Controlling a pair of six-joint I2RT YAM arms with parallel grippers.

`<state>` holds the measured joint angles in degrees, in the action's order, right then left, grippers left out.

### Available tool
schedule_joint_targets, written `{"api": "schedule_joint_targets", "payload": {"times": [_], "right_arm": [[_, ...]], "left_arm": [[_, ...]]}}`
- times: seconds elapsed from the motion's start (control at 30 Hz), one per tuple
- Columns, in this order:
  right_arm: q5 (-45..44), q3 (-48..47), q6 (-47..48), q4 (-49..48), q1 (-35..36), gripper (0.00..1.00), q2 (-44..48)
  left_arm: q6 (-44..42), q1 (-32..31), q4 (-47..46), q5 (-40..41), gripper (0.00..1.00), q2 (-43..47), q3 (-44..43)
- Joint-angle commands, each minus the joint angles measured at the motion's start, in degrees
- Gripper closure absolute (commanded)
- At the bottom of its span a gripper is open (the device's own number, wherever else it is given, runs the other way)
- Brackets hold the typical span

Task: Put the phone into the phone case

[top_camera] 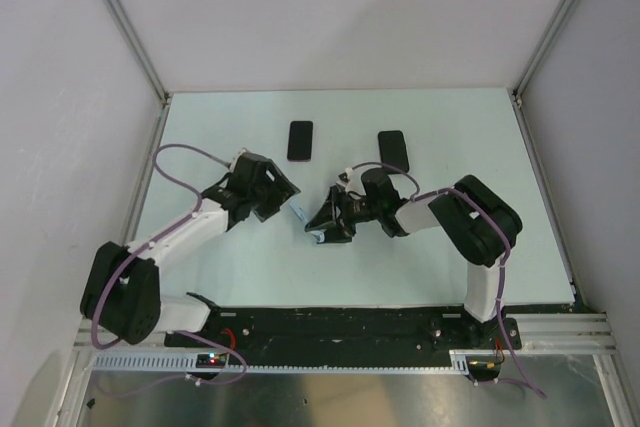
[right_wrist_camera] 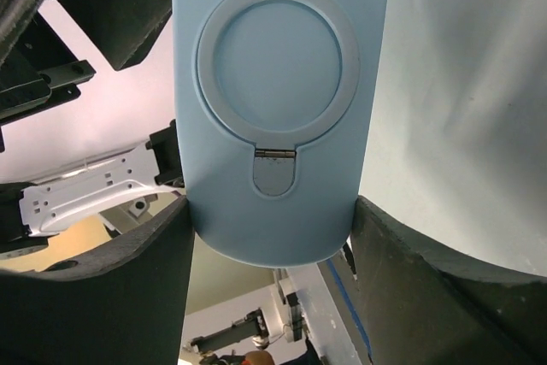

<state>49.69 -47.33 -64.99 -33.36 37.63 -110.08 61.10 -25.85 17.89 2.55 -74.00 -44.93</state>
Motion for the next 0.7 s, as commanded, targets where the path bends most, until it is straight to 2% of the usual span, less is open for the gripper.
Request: {"api": "schedule_joint_targets", "payload": {"times": [0.0,0.3,0.47,0.67], "right_arm": [[-0.4,1.6,-3.9,-3.7,-1.2,0.31,-1.0],[-3.6,4.8,-2.4,1.0,-3.1,0.21,2.0],[-8.2,6.9,2.6,10.2,-4.3,0.14,7.0],[-12.0,9.8,7.2,17.3,-6.5,0.11,13.2]], "left_arm": [[1.6,-1.5,-1.9,2.5,0.24,-4.2,-4.6],[1.5,-3.0,-2.5,2.2,0.24,-13.6,-11.1],[0.8,-3.7,-2.9,1.5,0.25,-18.6,-14.9],[0.1,-4.8,-3.5,-0.2,0.25,-25.5,-19.8]]}}
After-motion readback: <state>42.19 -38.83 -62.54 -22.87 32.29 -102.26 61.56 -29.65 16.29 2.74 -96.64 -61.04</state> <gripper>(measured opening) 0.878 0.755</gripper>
